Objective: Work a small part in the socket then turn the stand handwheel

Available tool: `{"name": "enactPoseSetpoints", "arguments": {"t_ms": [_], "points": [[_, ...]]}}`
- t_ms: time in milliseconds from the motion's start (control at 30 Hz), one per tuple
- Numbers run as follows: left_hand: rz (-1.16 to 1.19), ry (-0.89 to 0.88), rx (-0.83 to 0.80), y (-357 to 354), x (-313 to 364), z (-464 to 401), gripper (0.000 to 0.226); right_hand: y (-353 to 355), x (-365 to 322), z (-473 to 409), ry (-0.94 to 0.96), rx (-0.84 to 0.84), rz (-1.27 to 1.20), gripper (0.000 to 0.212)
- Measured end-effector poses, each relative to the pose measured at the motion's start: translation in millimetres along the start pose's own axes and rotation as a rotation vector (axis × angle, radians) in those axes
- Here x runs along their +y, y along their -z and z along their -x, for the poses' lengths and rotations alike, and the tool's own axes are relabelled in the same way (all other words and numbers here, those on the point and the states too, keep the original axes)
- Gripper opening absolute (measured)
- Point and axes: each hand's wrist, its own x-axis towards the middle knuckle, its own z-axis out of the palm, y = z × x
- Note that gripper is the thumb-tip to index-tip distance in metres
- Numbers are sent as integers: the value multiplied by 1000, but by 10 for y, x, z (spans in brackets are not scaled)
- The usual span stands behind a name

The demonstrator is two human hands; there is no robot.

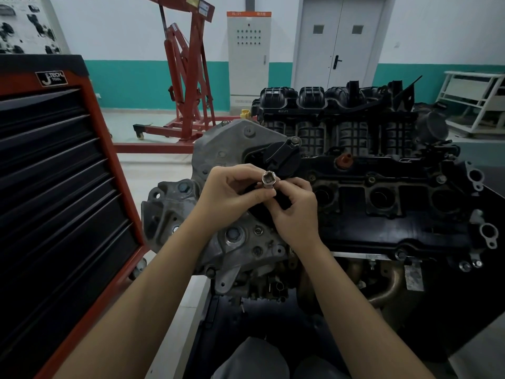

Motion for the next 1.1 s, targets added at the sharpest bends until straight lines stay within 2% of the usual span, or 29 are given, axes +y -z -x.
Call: {"name": "enactPoseSetpoints", "arguments": {"t_ms": [167, 300, 400, 500, 600, 767, 867, 967, 1100], "points": [[-122, -33, 77, -29, 3, 17, 20, -23, -17, 4, -3, 42, -29, 8], [-59, -3, 50, -10, 25, 9, 20, -25, -23, -8, 90, 37, -4, 18], [20, 23, 0, 7, 30, 12, 20, -30, 8, -5, 61, 30, -9, 23], [2, 13, 40, -13, 25, 10, 26, -30, 11, 0, 3, 41, -25, 17], [-51, -15, 74, -33, 21, 5, 24, -26, -29, -4, 28, 52, -33, 13], [56, -10, 37, -11, 15, 6, 31, -22, 10, -6, 71, 23, 0, 21], [-2, -22, 24, -11, 14, 4, 26, -22, 27, -2, -5, 25, -13, 19], [-96, -48, 84, -32, 17, 10, 23, -28, -20, -4, 9, 38, -26, 12], [-38, -11, 75, -27, 29, 16, 23, -19, -19, -13, 61, 27, -3, 15]]}}
